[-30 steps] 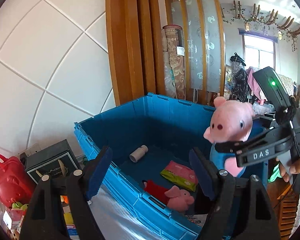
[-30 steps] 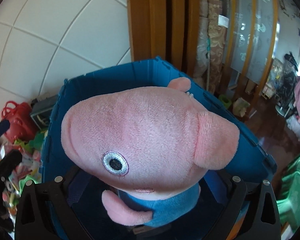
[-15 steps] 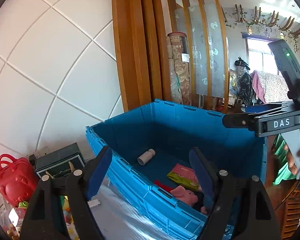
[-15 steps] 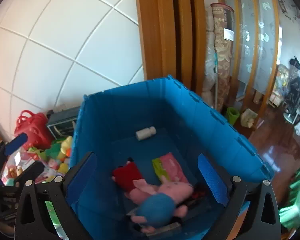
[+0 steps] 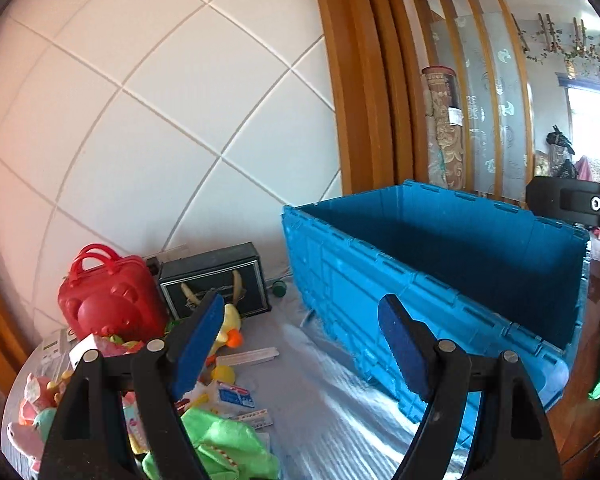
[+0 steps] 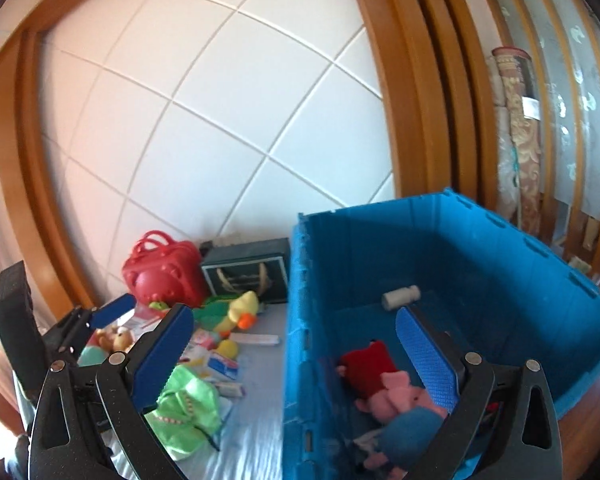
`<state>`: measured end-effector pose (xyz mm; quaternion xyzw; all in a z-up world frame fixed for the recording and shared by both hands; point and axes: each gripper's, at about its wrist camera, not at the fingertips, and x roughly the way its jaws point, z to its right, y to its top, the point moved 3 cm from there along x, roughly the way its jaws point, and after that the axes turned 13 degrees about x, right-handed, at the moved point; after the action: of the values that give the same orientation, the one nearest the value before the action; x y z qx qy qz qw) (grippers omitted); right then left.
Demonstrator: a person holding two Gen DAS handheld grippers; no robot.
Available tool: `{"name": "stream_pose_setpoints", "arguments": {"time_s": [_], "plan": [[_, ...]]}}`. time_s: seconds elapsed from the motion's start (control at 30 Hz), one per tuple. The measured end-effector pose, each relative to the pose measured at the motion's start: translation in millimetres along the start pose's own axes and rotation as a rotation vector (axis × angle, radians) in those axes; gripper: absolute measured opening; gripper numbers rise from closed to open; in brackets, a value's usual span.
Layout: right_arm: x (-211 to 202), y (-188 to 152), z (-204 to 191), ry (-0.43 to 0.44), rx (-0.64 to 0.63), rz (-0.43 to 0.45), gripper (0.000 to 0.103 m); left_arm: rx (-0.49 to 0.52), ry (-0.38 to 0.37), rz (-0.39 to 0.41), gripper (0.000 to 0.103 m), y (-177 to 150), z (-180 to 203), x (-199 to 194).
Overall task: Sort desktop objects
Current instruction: 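Move both grippers back over the heap of toys, then grasp the bagged yellow tissue pack with the left gripper while the right gripper grasps the brown bottle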
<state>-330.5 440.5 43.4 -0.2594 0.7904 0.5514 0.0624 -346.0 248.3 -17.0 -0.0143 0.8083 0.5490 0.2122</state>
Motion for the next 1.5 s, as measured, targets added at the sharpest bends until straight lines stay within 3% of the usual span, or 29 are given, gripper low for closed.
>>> {"name": "stream_pose_setpoints", "arguments": {"time_s": [0.23, 0.33, 0.63, 0.87, 1.07, 1.33, 1.43, 1.5], "plan": [[21, -30, -47, 0.122, -0.099, -0.036, 0.103, -0.036, 0.171, -0.078, 0.079, -64, -61, -29], [37, -47, -68, 0.174, -0.128, -0.074, 0.103, -0.065, 0.23, -0.149, 0.079, -96, -88, -34], [93, -109, -148, 0.285, -0.187, -0.213, 0.103, -0.134, 0.304, -0.277, 0.079, -194, -165, -62], [144, -167, -221, 0.303, -0.23, -0.337, 0.103, -0.161, 0.213, -0.446, 0.079, -284, -214, -60], [182, -228, -273, 0.276, -0.324, -0.439, 0.103, -0.142, 0.082, -0.503, 0.079, -326, -239, -37], [207, -275, -287, 0.223, -0.32, -0.534, 0.103, -0.245, -0.096, -0.548, 0.079, -360, -256, 26], [218, -279, -285, 0.216, -0.338, -0.559, 0.103, -0.261, -0.123, -0.612, 0.08, -375, -252, 50], [224, -281, -285, 0.224, -0.358, -0.576, 0.103, -0.293, -0.151, -0.578, 0.08, -377, -254, 53]]}}
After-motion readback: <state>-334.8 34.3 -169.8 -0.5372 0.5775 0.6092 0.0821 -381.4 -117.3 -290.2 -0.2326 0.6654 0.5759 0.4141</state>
